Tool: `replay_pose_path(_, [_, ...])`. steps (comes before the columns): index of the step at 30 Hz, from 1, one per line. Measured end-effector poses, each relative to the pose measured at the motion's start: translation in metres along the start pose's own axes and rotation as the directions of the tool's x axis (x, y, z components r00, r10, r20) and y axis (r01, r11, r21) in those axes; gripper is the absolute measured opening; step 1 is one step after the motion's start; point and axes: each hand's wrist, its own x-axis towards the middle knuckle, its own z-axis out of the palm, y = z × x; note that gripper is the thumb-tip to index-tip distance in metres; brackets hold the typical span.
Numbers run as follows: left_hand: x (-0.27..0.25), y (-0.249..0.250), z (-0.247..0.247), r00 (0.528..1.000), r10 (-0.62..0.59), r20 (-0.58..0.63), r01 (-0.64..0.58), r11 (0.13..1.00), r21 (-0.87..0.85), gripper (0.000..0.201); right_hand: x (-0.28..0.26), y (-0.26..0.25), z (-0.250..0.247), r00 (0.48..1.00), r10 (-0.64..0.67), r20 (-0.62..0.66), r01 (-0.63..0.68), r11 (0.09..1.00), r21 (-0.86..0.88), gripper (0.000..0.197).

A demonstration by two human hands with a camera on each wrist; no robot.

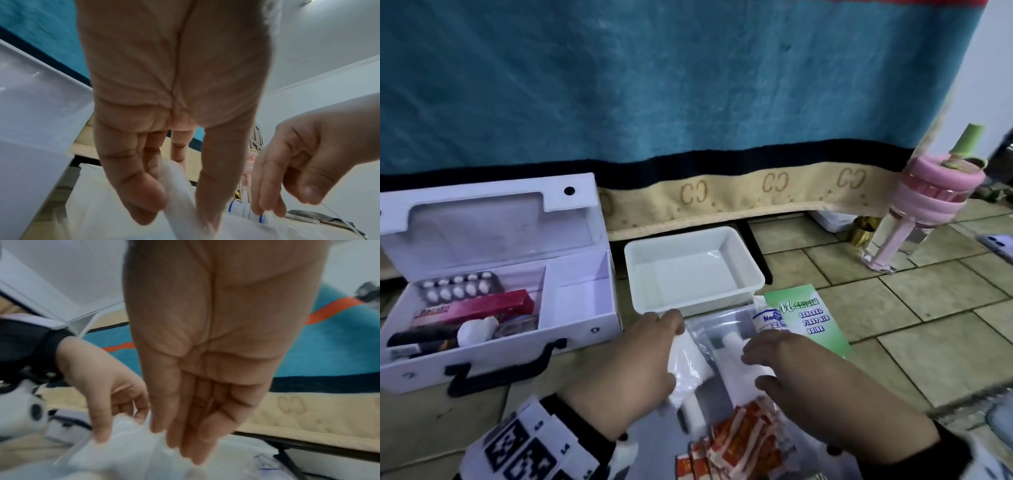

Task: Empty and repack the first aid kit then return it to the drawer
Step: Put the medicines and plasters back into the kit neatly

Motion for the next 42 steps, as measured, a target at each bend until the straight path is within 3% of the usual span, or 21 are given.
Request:
replay_pose_path(4, [-0.003,-0.007,-0.005,1.0,-0.009,-0.03,0.008,1.0,-0.026,0.047,0.012,-0.016,0.005,0.993,-0.05,0.11,0.06,0.994,-0.096,0.031])
replay_pose_path(8, [-0.004,-0.014,-0.01,0.999,-0.001,-0.034,0.0,1.0,-0.031,0.046,0.027,-0.042,0.007,0.984,0.095,0.148,-0.045,0.95,-0.31,0.025])
replay_pose_path(10, [-0.005,-0.016,-0.012,0.999,0.002,-0.041,-0.004,0.999,-0.04,0.046,0.034,-0.049,0.012,0.973,0.164,0.161,-0.106,0.942,-0.318,0.025])
replay_pose_path(13, [-0.007,-0.02,-0.015,0.997,0.046,-0.065,-0.051,0.996,-0.073,0.045,0.043,-0.053,0.018,0.972,0.14,0.191,-0.075,0.947,-0.313,0.025])
replay_pose_path(16, [-0.009,-0.027,-0.023,0.99,0.079,-0.116,-0.091,0.991,-0.101,0.044,0.049,-0.057,0.015,0.966,0.198,0.163,-0.134,0.931,-0.339,0.029])
replay_pose_path(19, [-0.011,-0.035,-0.032,0.981,0.09,-0.17,-0.115,0.983,-0.143,0.045,0.051,-0.06,0.008,0.951,0.279,0.13,-0.235,0.931,-0.278,0.031])
replay_pose_path(22, [-0.013,-0.042,-0.042,0.973,0.091,-0.212,-0.129,0.976,-0.174,0.045,0.05,-0.055,-0.005,0.931,0.364,0.02,-0.363,0.93,-0.06,0.026])
replay_pose_path(24, [-0.014,-0.048,-0.049,0.968,0.078,-0.238,-0.125,0.973,-0.193,0.045,0.05,-0.053,-0.017,0.926,0.378,0.01,-0.377,0.92,0.105,0.02])
replay_pose_path(29, [-0.018,-0.07,-0.071,0.938,0.018,-0.346,-0.092,0.976,-0.199,0.037,0.053,-0.061,-0.049,0.947,0.323,0.004,-0.313,0.914,0.257,0.029])
replay_pose_path(36, [-0.026,-0.116,-0.097,0.868,-0.179,-0.462,0.073,0.968,-0.239,0.028,0.068,-0.095,-0.096,0.989,0.115,-0.094,-0.091,0.97,0.227,0.029])
replay_pose_path(39, [-0.033,-0.134,-0.103,0.84,-0.257,-0.478,0.154,0.957,-0.244,0.026,0.092,-0.116,-0.101,0.982,-0.001,-0.189,0.031,0.987,0.156,0.02])
replay_pose_path(42, [-0.04,-0.146,-0.106,0.828,-0.284,-0.484,0.178,0.951,-0.254,0.026,0.13,-0.134,-0.088,0.964,-0.18,-0.196,0.174,0.984,-0.046,0.023])
